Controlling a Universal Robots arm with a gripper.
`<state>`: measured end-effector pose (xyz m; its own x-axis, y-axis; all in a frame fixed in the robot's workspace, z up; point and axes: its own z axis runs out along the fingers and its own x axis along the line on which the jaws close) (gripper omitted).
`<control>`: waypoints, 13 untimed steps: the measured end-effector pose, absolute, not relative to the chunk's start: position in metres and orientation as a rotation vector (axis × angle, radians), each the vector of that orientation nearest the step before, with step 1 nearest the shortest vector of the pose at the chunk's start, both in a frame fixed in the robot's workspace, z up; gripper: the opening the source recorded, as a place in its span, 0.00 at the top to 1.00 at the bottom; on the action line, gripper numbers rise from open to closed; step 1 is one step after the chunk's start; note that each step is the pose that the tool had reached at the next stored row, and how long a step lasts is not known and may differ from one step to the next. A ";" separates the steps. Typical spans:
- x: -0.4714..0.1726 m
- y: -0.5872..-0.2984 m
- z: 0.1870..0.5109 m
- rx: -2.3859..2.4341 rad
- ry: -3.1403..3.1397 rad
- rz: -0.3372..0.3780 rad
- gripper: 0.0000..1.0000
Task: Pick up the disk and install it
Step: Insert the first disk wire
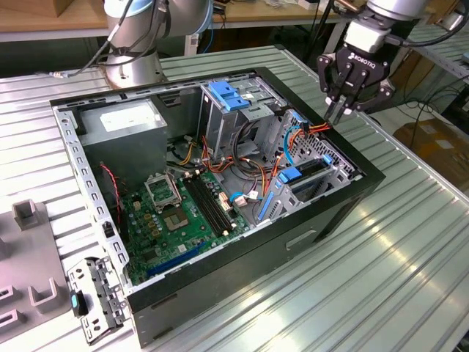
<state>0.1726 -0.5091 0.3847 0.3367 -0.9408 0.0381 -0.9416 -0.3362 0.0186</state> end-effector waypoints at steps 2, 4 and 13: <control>0.173 -0.509 0.384 2.575 -1.734 0.033 0.75; 0.173 -0.509 0.383 2.616 -1.673 0.034 0.75; 0.175 -0.509 0.380 2.769 -1.411 0.039 0.67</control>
<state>0.1753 -0.5090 0.3796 0.5873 -0.8085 0.0379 -0.8094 -0.5870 0.0185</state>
